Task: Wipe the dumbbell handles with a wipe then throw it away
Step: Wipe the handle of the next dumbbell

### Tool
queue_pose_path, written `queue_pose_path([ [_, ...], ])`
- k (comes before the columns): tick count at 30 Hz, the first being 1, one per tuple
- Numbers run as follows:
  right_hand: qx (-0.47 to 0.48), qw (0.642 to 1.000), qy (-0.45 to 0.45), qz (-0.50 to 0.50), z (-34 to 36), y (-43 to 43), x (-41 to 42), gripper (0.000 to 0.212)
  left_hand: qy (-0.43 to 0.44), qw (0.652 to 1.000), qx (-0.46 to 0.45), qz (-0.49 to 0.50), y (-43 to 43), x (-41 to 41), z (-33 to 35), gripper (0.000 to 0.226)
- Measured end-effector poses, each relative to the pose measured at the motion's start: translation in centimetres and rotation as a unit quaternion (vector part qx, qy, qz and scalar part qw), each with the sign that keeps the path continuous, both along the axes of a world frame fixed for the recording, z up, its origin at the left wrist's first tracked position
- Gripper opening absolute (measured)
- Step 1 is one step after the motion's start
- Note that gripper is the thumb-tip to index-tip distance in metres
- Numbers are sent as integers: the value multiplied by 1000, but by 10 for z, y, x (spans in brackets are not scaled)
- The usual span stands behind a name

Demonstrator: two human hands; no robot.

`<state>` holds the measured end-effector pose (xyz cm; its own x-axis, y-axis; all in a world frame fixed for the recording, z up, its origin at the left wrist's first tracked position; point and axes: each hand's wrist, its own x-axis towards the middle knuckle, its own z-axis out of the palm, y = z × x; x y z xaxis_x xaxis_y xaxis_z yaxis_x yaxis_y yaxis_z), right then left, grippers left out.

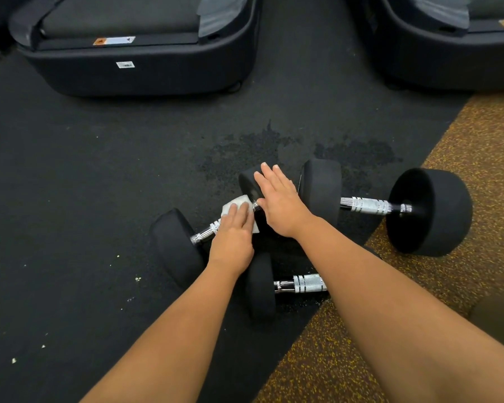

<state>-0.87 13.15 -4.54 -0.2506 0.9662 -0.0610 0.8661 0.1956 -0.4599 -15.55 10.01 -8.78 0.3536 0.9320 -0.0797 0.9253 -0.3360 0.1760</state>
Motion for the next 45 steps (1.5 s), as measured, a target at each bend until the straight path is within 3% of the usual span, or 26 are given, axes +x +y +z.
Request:
queue_pose_path([
  [5,-7,1000,-4,6,4,-1,0,57,39,999,-9,6,0,-1,2,66],
  [16,-6,1000,-9,4,2,0,1,57,0,1000,-23,-5,2,8,1,65],
  [25,-5,1000,-3,2,2,-1,0,57,-20,998,-21,57,5,7,-1,57],
  [33,-2,1000,0,2,2,-2,0,57,-37,999,-18,4,13,9,-3,49],
  [41,-4,1000,0,4,4,-2,0,57,-73,992,42,98,0,-3,-4,41],
  [45,-4,1000,-4,1,3,-1,0,57,-82,989,0,127,18,18,10,25],
])
